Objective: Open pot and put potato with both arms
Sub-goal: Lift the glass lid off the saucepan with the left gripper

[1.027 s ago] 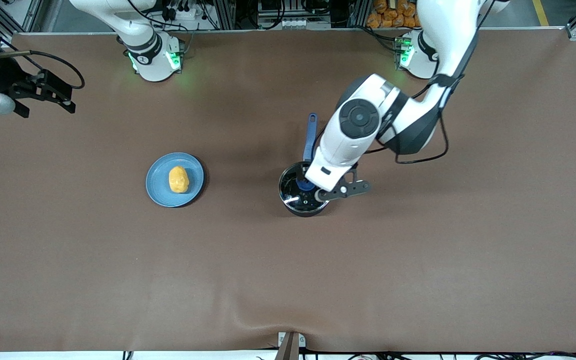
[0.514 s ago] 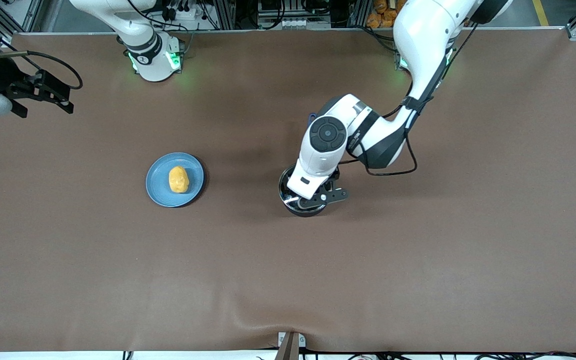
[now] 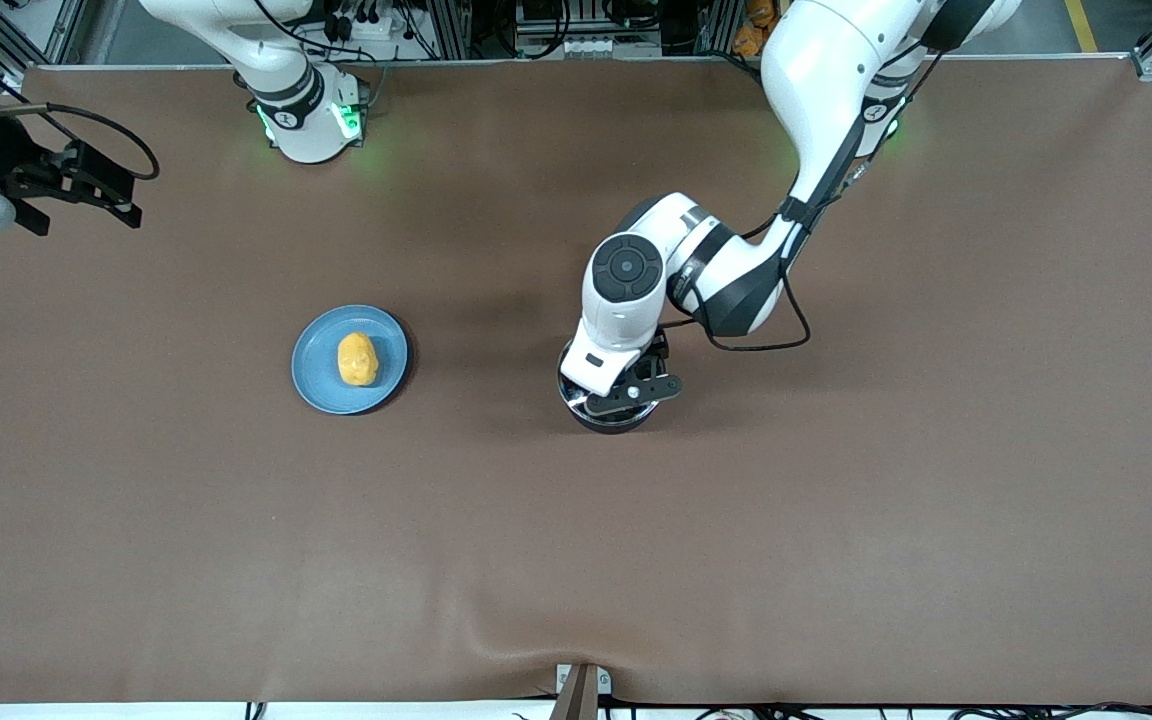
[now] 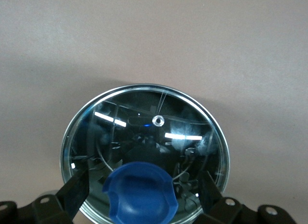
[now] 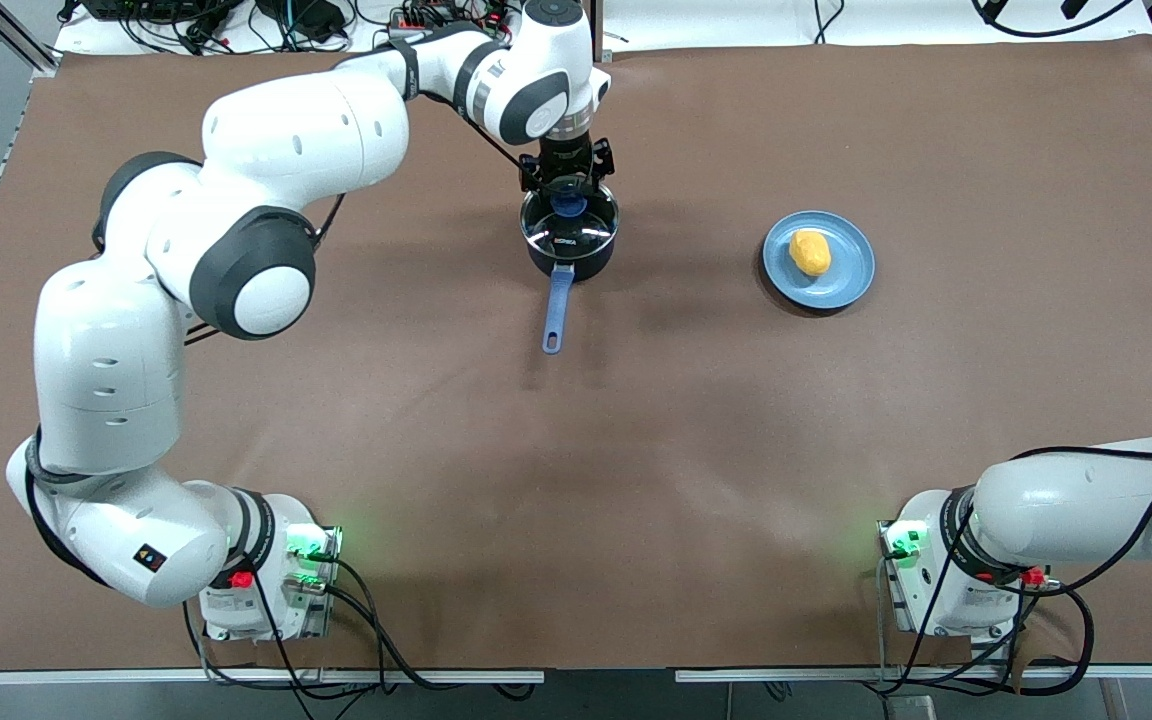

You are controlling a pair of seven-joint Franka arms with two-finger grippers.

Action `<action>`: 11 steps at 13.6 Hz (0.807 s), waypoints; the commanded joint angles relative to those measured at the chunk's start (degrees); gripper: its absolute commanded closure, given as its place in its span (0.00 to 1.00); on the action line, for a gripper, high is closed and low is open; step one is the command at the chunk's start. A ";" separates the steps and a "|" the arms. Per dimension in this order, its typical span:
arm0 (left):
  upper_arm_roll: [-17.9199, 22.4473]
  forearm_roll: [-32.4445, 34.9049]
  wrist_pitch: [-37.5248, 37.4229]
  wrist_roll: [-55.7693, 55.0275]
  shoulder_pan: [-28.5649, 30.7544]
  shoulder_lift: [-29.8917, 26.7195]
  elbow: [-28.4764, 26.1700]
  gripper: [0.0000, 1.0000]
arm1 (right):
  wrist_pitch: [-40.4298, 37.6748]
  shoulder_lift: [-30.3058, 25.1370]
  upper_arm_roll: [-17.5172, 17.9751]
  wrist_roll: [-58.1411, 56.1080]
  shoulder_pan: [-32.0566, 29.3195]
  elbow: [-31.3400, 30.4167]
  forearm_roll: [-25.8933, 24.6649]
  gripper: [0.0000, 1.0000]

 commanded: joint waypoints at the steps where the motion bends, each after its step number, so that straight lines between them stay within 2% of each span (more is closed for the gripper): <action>1: 0.71 1.38 0.15 -1.69 -0.55 1.11 1.67 0.00 | -0.80 0.69 0.88 -0.13 -1.02 1.22 -0.06 0.00; 6: 0.71 1.12 0.15 -2.13 -0.72 1.20 1.41 0.00 | -0.89 0.69 0.88 -0.22 -1.11 1.13 -0.06 0.00; 7: 0.71 1.03 0.06 -2.31 -0.72 1.20 1.41 0.05 | -0.89 0.69 0.88 -0.30 -1.11 1.04 -0.06 0.00; 11: 0.71 1.03 0.15 -2.92 -1.07 1.20 1.23 0.06 | -0.89 0.69 0.88 -0.22 -1.20 1.13 -0.15 0.00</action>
